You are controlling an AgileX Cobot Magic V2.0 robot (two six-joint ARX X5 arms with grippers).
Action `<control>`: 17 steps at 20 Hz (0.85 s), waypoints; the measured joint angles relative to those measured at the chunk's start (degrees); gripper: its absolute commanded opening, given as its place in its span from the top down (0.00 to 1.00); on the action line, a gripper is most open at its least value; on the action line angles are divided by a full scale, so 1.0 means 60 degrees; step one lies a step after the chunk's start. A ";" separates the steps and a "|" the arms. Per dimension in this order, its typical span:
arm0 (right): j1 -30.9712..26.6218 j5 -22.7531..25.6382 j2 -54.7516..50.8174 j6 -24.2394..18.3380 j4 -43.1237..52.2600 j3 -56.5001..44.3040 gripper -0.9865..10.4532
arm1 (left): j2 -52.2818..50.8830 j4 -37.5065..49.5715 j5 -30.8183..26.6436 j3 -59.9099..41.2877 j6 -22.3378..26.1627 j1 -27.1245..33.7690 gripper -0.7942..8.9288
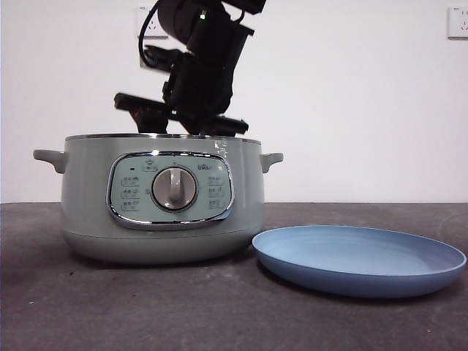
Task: Take the potato out from the steamer,put the potato on the plate,close the lid
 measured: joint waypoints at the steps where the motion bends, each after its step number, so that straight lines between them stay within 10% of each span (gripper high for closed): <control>1: 0.0004 0.0000 -0.0237 -0.0004 -0.0033 0.0000 0.92 | 0.0000 0.0000 0.0000 0.0000 0.0000 0.0000 0.93; 17: -0.1333 0.0714 -0.6113 -0.0860 -0.2721 -0.1931 0.93 | 0.0004 0.0477 0.0335 0.0000 0.0018 0.0000 0.93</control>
